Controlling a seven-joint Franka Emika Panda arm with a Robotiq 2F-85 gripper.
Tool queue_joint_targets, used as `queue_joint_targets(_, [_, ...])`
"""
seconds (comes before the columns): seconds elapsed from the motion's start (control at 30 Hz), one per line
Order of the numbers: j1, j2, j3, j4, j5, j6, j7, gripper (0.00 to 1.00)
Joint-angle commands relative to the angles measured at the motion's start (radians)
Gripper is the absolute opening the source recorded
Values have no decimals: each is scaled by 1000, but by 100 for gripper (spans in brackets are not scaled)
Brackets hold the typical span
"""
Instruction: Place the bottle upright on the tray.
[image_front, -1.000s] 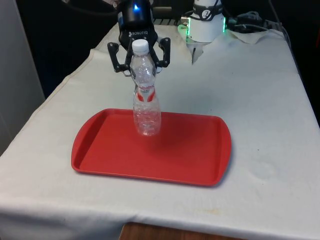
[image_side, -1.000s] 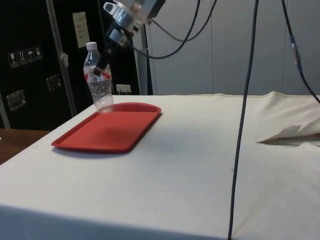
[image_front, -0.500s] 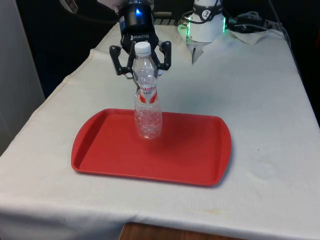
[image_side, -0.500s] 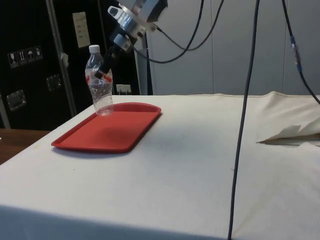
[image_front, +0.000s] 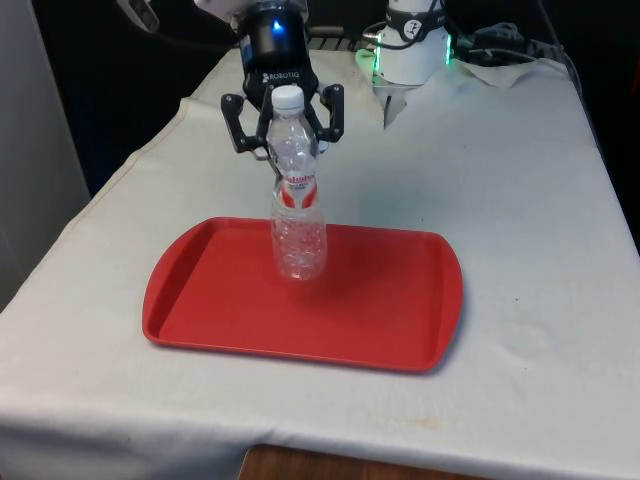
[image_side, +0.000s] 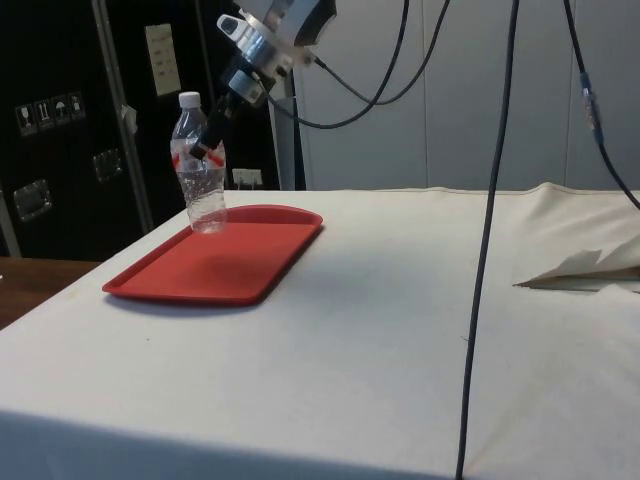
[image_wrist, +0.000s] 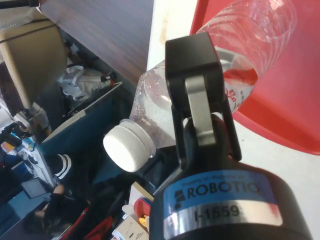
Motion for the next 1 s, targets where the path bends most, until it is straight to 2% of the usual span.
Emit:
queue_joint_targets(0.0, [-1, 4, 5, 3, 15, 6, -14, 34])
queue_joint_targets(0.2, [-4, 16, 8, 7, 29, 5, -26, 34])
queue_joint_targets(0.23, [1, 18, 2, 0, 11, -1, -10, 34])
queue_joint_targets(0.27, [-4, 20, 8, 7, 37, 5, -34, 34])
queue_joint_targets(0.4, [-3, 23, 9, 4, 53, 5, -52, 34])
queue_joint_targets(0.5, [-3, 19, 9, -1, 84, 4, -90, 34])
queue_joint_targets(0.53, [1, 26, 3, -2, 49, -2, -51, 34])
queue_joint_targets(0.57, [-3, 18, 9, -3, 93, 4, -100, 34])
queue_joint_targets(0.73, [-3, 21, 7, -5, 147, -2, -161, 34])
queue_joint_targets(0.97, [-1, 25, 3, -8, 148, -7, -162, 34])
